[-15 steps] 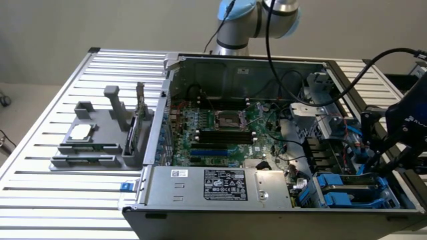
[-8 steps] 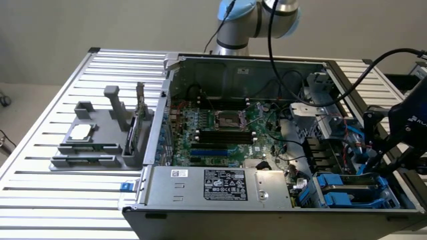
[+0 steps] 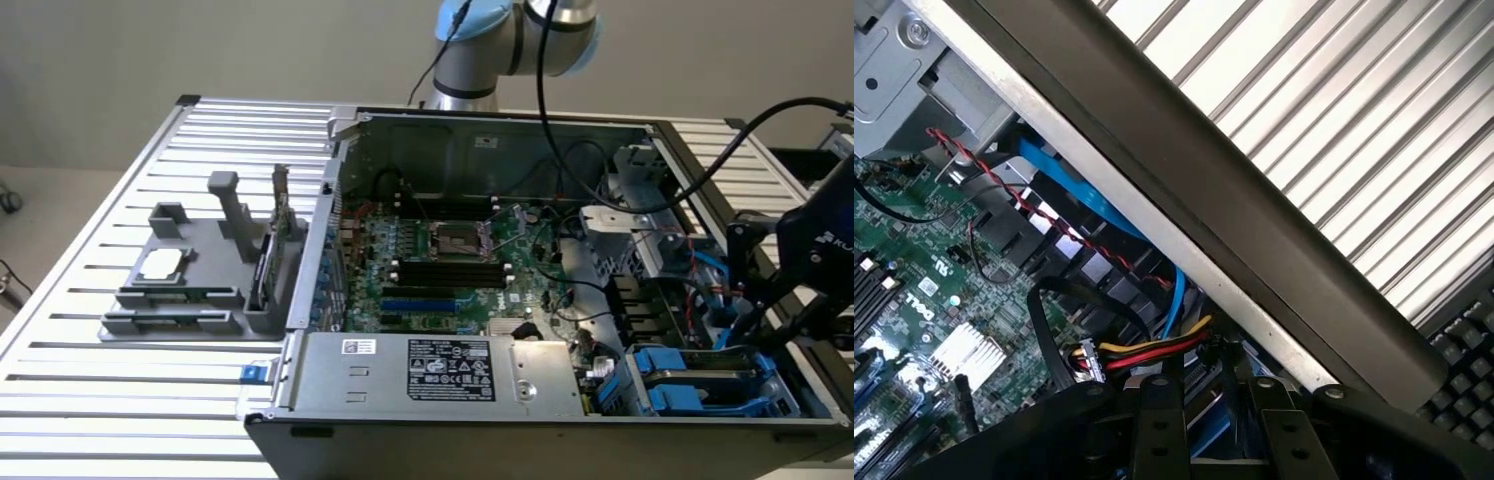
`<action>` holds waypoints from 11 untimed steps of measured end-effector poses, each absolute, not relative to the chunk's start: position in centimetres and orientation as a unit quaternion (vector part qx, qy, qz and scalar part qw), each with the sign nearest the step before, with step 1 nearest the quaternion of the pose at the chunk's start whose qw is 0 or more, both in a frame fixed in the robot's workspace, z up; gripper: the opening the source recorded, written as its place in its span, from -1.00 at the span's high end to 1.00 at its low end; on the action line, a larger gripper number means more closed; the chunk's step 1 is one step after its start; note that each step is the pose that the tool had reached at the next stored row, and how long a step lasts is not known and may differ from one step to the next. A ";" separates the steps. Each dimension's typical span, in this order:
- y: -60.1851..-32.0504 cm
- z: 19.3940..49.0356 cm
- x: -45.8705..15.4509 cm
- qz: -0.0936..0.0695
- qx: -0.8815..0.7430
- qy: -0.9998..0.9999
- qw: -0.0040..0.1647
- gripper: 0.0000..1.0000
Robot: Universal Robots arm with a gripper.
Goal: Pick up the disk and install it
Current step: 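Insert the first disk wire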
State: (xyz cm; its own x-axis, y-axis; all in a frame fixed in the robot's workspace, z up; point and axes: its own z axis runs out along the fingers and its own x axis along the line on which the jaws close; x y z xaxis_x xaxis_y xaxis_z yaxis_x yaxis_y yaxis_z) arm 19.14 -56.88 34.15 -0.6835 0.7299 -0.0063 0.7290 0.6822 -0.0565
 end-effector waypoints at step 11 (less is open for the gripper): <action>-56.9 33.9 19.3 0.031 -0.405 -0.914 0.011 0.40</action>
